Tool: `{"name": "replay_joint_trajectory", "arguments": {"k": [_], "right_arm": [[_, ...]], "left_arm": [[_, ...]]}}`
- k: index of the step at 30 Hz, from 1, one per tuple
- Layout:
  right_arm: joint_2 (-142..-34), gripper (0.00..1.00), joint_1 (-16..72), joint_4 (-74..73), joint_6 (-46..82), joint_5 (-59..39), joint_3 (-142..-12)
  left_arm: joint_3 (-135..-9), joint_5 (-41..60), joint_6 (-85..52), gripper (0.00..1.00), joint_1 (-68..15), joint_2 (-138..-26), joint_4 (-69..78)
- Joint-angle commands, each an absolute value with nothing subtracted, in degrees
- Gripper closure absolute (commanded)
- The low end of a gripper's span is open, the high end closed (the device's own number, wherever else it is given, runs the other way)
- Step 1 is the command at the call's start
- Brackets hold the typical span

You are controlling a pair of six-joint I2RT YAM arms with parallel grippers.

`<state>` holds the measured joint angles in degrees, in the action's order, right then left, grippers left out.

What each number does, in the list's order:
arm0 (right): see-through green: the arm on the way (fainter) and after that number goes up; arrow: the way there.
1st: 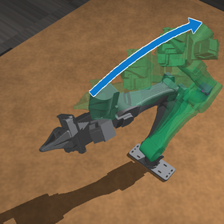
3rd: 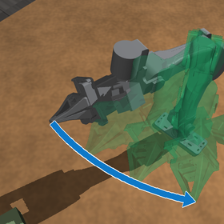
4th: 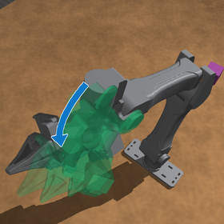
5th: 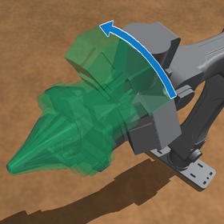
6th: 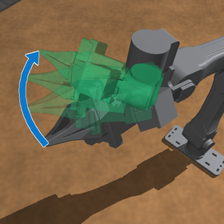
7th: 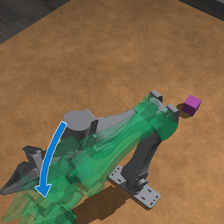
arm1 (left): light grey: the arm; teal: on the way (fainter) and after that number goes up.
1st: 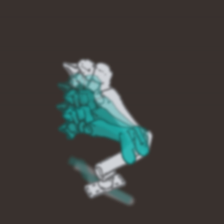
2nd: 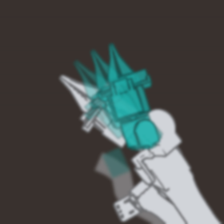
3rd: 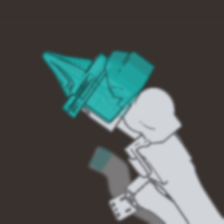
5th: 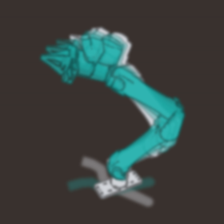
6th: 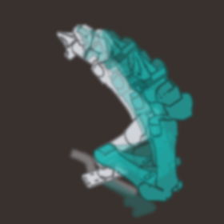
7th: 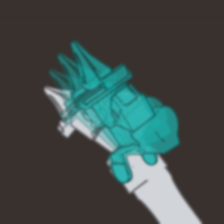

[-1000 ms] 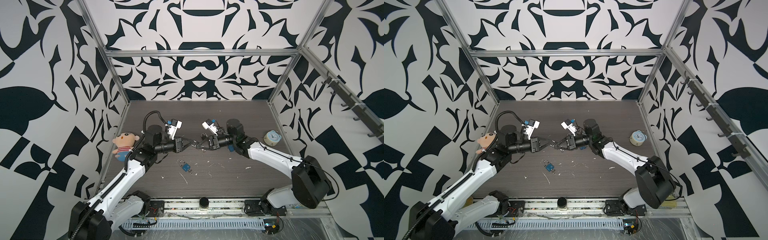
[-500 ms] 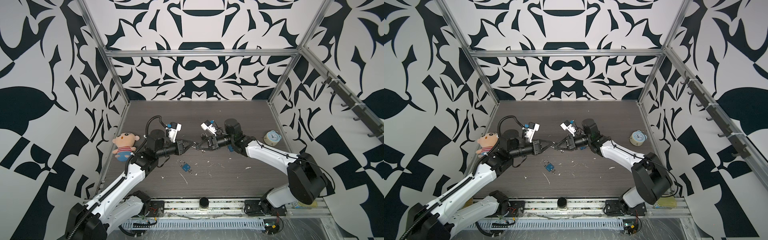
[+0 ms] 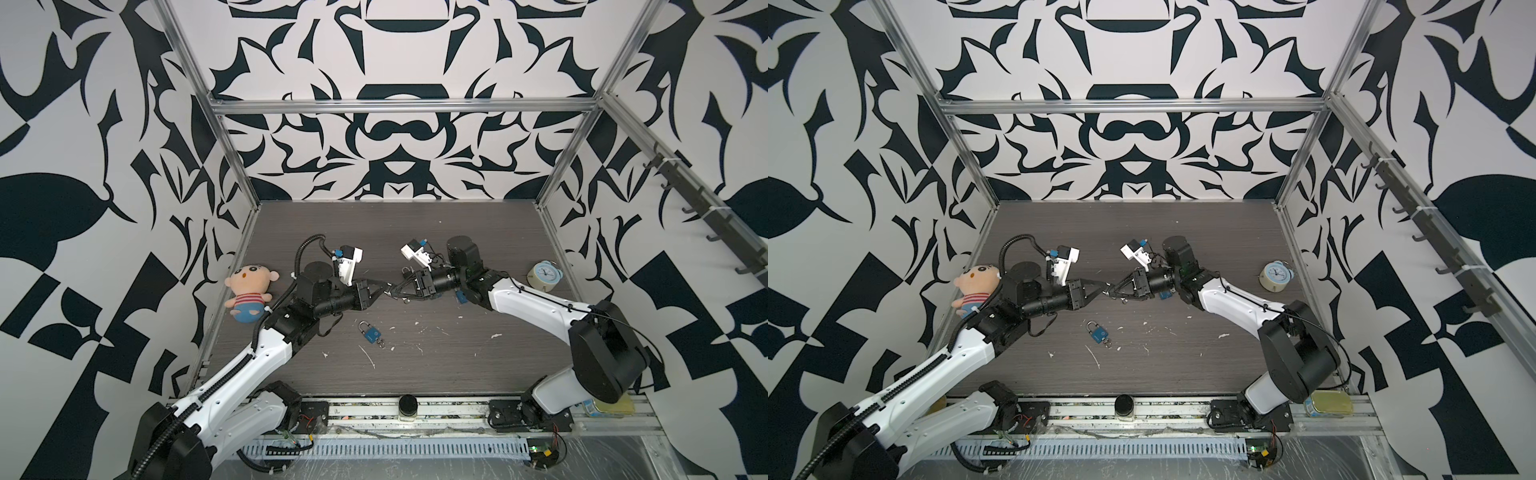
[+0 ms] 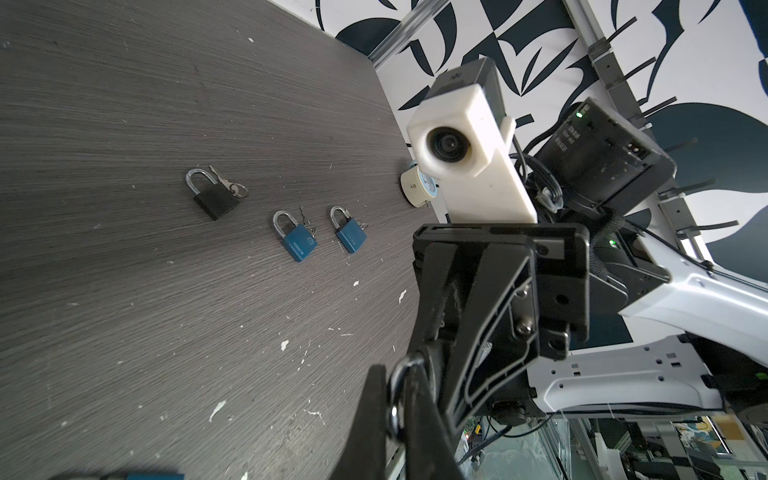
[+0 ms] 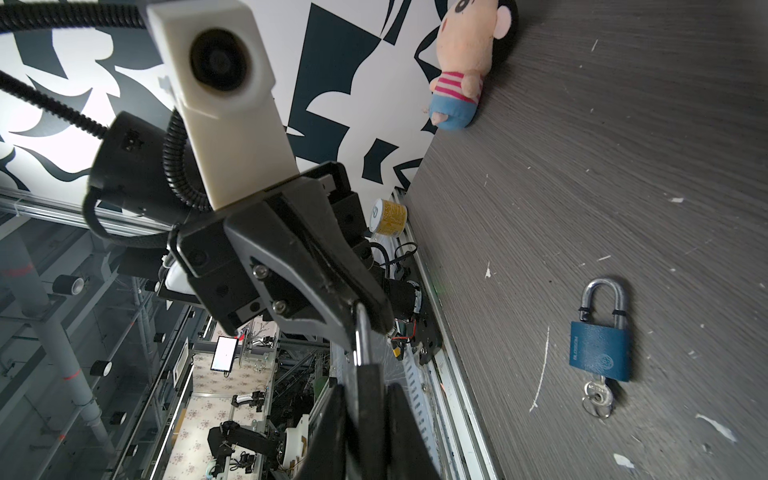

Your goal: Lock with the key

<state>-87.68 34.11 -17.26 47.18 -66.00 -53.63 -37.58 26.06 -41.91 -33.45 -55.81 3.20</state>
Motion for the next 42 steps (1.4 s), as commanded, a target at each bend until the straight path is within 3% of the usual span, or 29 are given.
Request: {"name": "replay_joint_trajectory", "arguments": {"k": [1, 14, 42], "right_arm": [[-86.8, 1.00, 36.9, -23.6, 44.3, -57.6, -58.6], [-84.6, 1.00, 38.0, -21.5, 43.2, -57.6, -53.9], [-84.1, 1.00, 38.4, -21.3, 43.2, -58.3, -54.1]], "left_arm": [[-38.7, 39.3, -40.6, 1.00, -37.4, -56.3, 2.3], [-43.6, 45.7, -40.3, 1.00, -32.3, -58.0, 2.9], [-43.8, 46.3, -40.6, 0.87, -30.8, -58.1, 3.0]]}}
